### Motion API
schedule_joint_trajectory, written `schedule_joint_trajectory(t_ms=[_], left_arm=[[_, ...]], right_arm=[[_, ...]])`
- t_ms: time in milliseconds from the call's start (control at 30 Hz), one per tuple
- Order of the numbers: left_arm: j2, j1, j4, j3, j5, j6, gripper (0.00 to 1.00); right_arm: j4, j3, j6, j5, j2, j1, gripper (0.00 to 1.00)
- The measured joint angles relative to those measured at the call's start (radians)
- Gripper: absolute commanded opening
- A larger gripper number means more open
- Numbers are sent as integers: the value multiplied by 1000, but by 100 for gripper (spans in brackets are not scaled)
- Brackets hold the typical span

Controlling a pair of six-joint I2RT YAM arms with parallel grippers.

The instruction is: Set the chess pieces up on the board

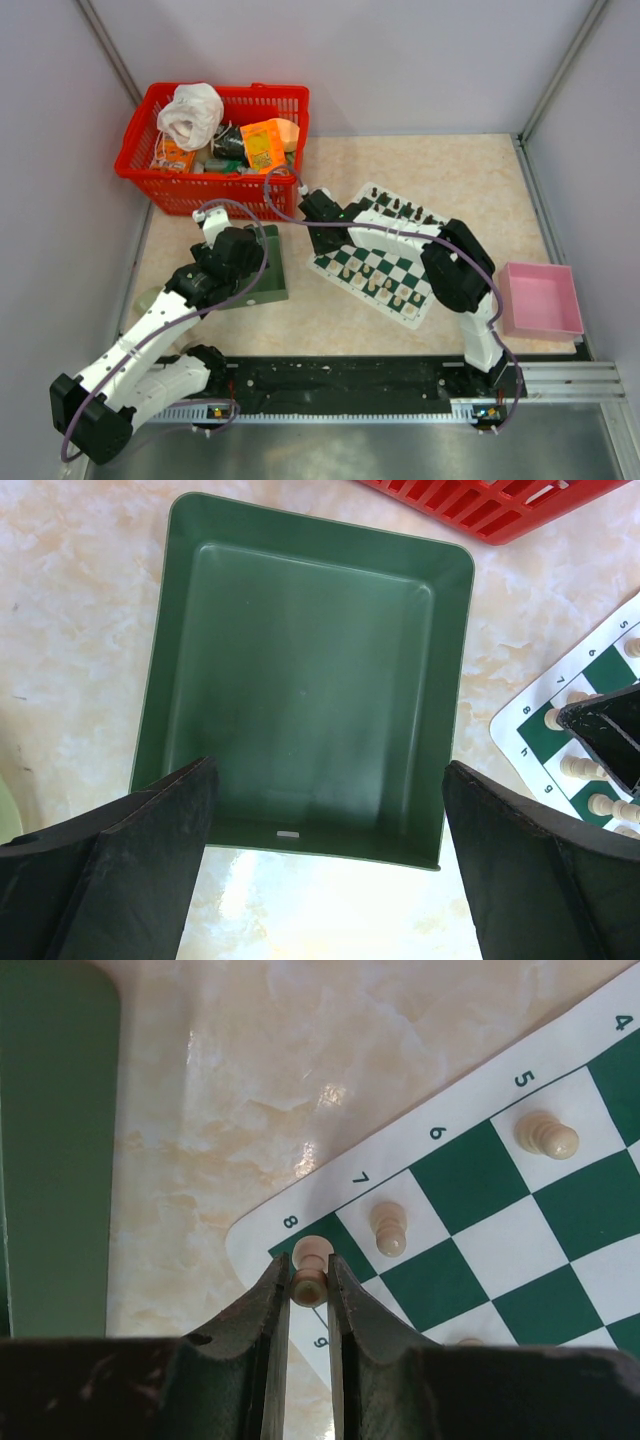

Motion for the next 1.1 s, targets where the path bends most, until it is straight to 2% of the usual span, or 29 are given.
schedule_joint_trajectory(t_ms=[1100], left_arm=[[0,0,0,0,0,0,99]], right_arm=[[7,-31,14,0,0,0,17]])
